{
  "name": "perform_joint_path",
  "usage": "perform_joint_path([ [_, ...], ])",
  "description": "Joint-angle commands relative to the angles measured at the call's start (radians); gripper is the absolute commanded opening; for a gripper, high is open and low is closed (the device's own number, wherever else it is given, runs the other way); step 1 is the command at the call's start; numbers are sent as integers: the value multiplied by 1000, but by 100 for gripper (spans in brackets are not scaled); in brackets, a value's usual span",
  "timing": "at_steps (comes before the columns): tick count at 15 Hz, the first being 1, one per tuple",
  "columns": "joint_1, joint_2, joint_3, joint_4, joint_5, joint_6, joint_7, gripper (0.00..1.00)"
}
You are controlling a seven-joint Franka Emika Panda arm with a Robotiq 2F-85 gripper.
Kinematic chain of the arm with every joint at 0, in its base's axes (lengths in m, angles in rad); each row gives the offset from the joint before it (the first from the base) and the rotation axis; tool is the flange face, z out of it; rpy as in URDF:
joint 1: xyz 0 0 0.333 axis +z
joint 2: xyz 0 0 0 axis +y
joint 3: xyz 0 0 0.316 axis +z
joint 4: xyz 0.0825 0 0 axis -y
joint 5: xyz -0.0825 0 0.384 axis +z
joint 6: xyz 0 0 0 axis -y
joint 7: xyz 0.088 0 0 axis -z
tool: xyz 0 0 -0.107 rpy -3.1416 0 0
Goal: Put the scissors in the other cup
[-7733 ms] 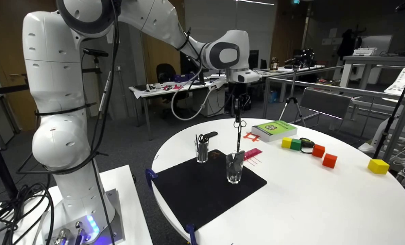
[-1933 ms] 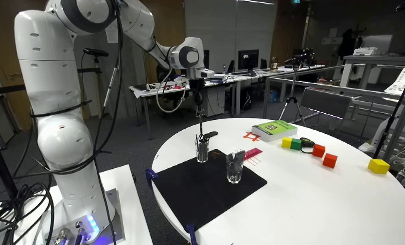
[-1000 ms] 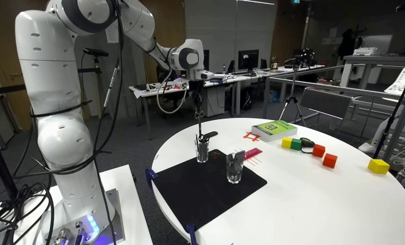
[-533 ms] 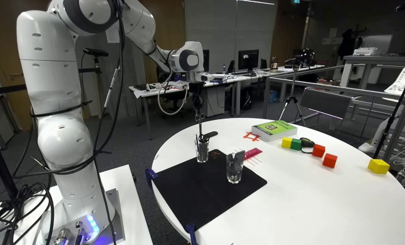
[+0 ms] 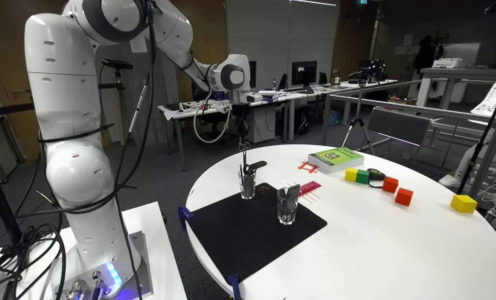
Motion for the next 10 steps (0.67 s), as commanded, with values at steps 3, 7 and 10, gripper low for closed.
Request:
perform_joint_path([
  [3, 4, 10, -16, 5, 11, -18, -10, 1],
  [7, 3, 26, -18, 4, 36, -10, -24, 1],
  [10, 4, 32, -18, 4, 55, -8, -21, 1],
])
